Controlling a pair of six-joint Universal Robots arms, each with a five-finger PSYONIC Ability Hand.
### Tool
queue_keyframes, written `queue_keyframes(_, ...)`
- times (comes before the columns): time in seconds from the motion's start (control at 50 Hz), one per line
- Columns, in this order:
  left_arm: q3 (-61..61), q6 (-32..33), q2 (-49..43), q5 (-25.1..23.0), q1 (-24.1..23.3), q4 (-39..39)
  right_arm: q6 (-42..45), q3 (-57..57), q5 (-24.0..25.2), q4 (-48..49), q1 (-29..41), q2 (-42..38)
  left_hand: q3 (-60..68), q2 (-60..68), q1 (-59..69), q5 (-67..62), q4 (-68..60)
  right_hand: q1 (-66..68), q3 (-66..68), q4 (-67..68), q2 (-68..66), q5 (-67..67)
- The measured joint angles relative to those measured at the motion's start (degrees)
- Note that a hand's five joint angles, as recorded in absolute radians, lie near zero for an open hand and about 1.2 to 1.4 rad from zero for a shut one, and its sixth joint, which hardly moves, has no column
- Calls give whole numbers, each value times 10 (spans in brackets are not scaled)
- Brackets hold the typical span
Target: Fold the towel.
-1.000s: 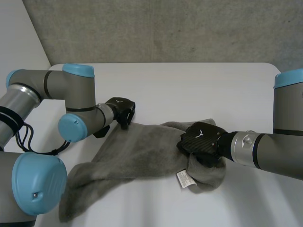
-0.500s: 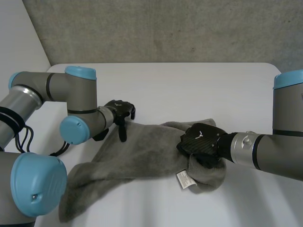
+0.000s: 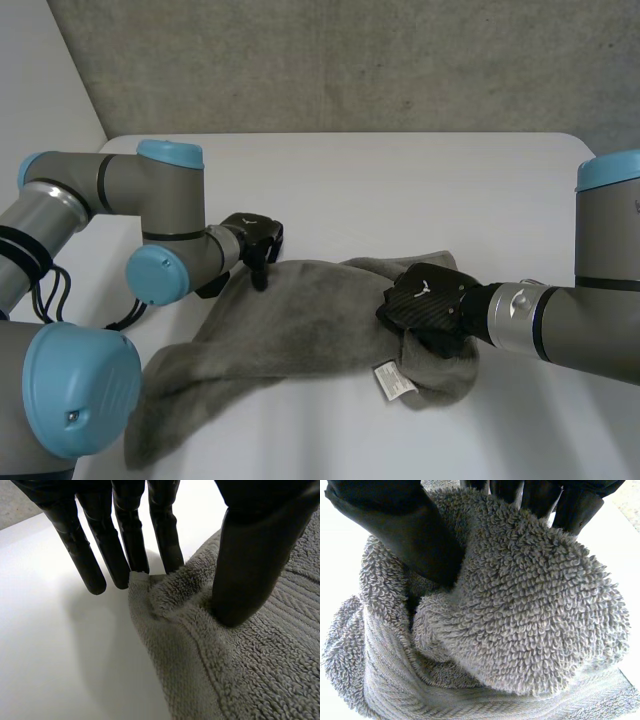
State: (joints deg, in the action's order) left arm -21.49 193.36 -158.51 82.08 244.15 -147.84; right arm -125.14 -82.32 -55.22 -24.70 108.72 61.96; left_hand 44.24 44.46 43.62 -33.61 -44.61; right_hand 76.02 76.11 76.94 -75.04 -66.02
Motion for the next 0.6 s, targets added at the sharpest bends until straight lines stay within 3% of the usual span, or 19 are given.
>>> queue_keyframes(0.14, -1, 0, 0, 0, 0, 0, 0, 0, 0, 0, 0, 0, 55, 55, 55, -53, -55, 0, 0, 0, 0, 0)
queue_keyframes(0.34, -2, 0, 4, 2, -1, 2, 0, 0, -1, -1, 6, 0, 313, 306, 273, -289, -311, 0, 0, 0, 0, 0)
queue_keyframes(0.6, -44, -4, 76, 1, -17, 2, -7, 10, -3, -6, 4, 24, 327, 323, 273, -301, -329, 0, 0, 0, 0, 0)
